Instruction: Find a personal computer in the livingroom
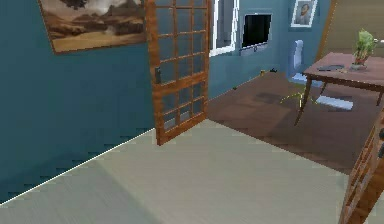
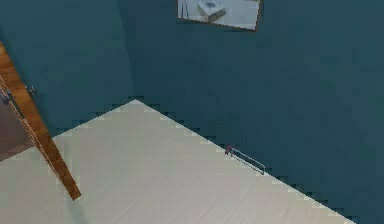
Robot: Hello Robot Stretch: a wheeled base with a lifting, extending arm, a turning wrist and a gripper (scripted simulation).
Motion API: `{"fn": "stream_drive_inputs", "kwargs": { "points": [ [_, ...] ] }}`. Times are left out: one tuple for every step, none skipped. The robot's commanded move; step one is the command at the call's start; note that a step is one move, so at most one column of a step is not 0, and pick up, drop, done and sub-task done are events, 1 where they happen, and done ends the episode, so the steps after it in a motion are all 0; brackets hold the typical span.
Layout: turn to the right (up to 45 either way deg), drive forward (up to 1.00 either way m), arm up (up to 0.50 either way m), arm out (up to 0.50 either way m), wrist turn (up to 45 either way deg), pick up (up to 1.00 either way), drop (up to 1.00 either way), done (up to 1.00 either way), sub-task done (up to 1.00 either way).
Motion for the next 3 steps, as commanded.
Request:
{"fn": "stream_drive_inputs", "kwargs": {
  "points": [
    [0.0, 0.2, 0.0, 0.0, 0.0, 0.0, 0.0, 0.0, 0.0],
    [15.0, 0.0, 0.0, 0.0, 0.0, 0.0, 0.0, 0.0, 0.0],
    [0.0, 1.0, 0.0, 0.0, 0.0, 0.0, 0.0, 0.0, 0.0]
  ]
}}
